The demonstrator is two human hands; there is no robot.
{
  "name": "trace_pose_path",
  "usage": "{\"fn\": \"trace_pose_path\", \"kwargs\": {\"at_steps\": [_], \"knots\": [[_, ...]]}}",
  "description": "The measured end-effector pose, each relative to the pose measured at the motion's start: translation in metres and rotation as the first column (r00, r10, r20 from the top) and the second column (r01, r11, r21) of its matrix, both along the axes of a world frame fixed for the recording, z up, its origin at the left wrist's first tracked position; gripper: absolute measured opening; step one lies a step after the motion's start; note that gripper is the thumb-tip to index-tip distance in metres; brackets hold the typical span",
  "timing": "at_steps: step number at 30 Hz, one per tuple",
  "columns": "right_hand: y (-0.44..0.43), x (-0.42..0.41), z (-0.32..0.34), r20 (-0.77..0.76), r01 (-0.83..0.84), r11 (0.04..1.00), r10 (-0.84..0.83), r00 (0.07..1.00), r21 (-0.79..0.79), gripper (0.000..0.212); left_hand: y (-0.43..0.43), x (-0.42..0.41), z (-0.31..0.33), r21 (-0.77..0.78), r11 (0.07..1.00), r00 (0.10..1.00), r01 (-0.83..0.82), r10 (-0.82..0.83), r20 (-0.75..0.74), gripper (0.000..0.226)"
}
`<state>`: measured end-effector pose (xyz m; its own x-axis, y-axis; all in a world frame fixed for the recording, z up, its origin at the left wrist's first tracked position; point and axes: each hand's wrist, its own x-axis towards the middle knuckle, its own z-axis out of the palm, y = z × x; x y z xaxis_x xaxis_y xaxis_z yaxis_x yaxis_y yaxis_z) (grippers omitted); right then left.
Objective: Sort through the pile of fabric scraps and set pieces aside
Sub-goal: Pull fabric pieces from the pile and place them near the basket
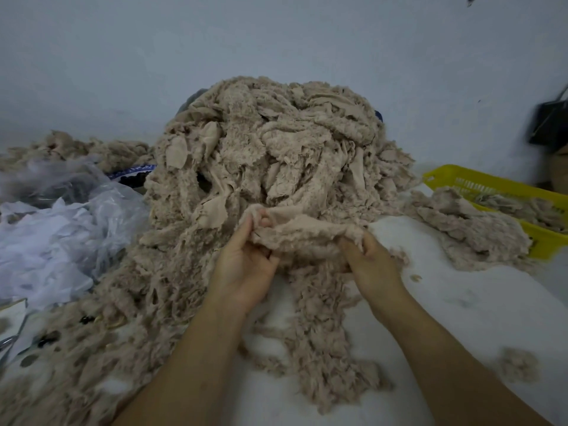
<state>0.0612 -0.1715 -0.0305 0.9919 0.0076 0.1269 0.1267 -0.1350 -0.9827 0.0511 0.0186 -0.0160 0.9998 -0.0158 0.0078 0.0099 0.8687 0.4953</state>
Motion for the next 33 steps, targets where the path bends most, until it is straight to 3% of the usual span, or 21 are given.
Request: {"fn": "trace_pose_path", "kwargs": {"at_steps": [3,4,6,7,9,11,14,17,19,21,24,26,27,28,29,30,31,32,33], "knots": [[-0.004,0.007,-0.002,-0.017,0.122,0.99,-0.121,0.992,0.07,0.008,0.002,0.0,0.0,0.004,0.999,0.999,-0.037,0.037,-0.022,0.026],[-0.004,0.008,-0.003,-0.027,0.128,0.985,-0.126,0.992,0.116,0.016,0.002,-0.001,0.001,0.034,0.999,0.999,-0.031,0.032,-0.028,0.029],[-0.004,0.008,-0.003,-0.051,0.095,0.971,-0.086,0.995,0.221,0.025,-0.002,-0.006,0.003,0.238,0.971,0.998,-0.011,0.024,-0.051,0.033],[-0.003,0.008,-0.002,-0.065,0.071,0.964,-0.056,0.996,0.258,0.025,-0.005,-0.007,0.002,0.422,0.907,0.998,-0.01,0.038,-0.058,0.036],[-0.002,0.006,-0.002,-0.086,0.026,0.963,-0.003,0.996,0.268,0.021,-0.013,-0.013,-0.003,0.769,0.638,0.999,-0.042,0.046,0.016,0.039],[0.0,0.005,-0.003,-0.079,0.011,0.977,0.006,0.997,0.212,0.025,-0.023,-0.018,-0.007,0.896,0.432,0.988,-0.101,-0.061,0.141,0.03],[0.002,0.001,0.001,-0.057,-0.013,0.977,0.026,0.998,0.215,0.025,-0.031,-0.019,-0.012,0.913,0.401,0.978,-0.079,-0.147,0.15,0.005],[0.004,-0.005,0.01,-0.076,-0.164,0.934,0.198,0.977,0.316,0.031,-0.029,-0.017,-0.014,0.913,0.4,0.983,-0.077,-0.123,0.136,0.023],[0.006,-0.007,0.009,-0.117,-0.248,0.954,0.269,0.956,0.168,0.052,-0.026,-0.015,-0.016,0.927,0.369,0.979,-0.071,-0.151,0.135,0.017],[0.008,-0.011,0.006,-0.157,-0.308,0.95,0.296,0.942,-0.056,0.065,-0.025,-0.018,-0.017,0.958,0.277,0.959,-0.074,-0.244,0.145,0.013],[0.006,-0.013,0.004,-0.053,-0.34,0.925,0.336,0.94,-0.17,0.017,-0.025,-0.02,-0.021,0.99,0.113,0.942,-0.083,-0.316,0.115,0.018],[0.006,-0.01,0.008,0.002,-0.274,0.944,0.279,0.96,-0.183,0.019,-0.025,-0.018,-0.022,0.992,0.056,0.95,-0.109,-0.288,0.121,0.017],[0.005,-0.007,0.01,0.019,-0.211,0.97,0.215,0.977,-0.123,0.025,-0.023,-0.016,-0.022,0.988,0.038,0.954,-0.152,-0.255,0.157,0.027],[0.0,-0.002,0.012,0.008,-0.111,0.993,0.11,0.994,0.05,0.026,-0.022,-0.015,-0.02,0.976,0.046,0.953,-0.211,-0.212,0.216,0.037],[-0.01,0.003,0.016,-0.038,0.001,0.949,0.012,0.999,0.317,0.023,-0.02,-0.013,-0.018,0.957,0.074,0.946,-0.279,-0.149,0.288,0.04],[-0.022,0.009,0.021,-0.081,0.077,0.785,-0.033,0.996,0.615,0.019,-0.017,-0.011,-0.015,0.93,0.084,0.929,-0.358,-0.07,0.364,0.035],[-0.033,0.012,0.026,-0.101,0.106,0.53,-0.039,0.994,0.841,0.026,-0.015,-0.008,-0.015,0.896,0.055,0.898,-0.44,0.014,0.44,0.026],[-0.041,0.014,0.027,-0.123,0.13,0.34,-0.043,0.991,0.931,0.037,-0.013,-0.007,-0.015,0.866,-0.003,0.862,-0.499,0.097,0.497,0.02],[-0.045,0.016,0.023,-0.171,0.175,0.285,-0.04,0.985,0.943,0.047,-0.01,-0.003,-0.015,0.852,-0.064,0.835,-0.52,0.172,0.523,0.015]]}}
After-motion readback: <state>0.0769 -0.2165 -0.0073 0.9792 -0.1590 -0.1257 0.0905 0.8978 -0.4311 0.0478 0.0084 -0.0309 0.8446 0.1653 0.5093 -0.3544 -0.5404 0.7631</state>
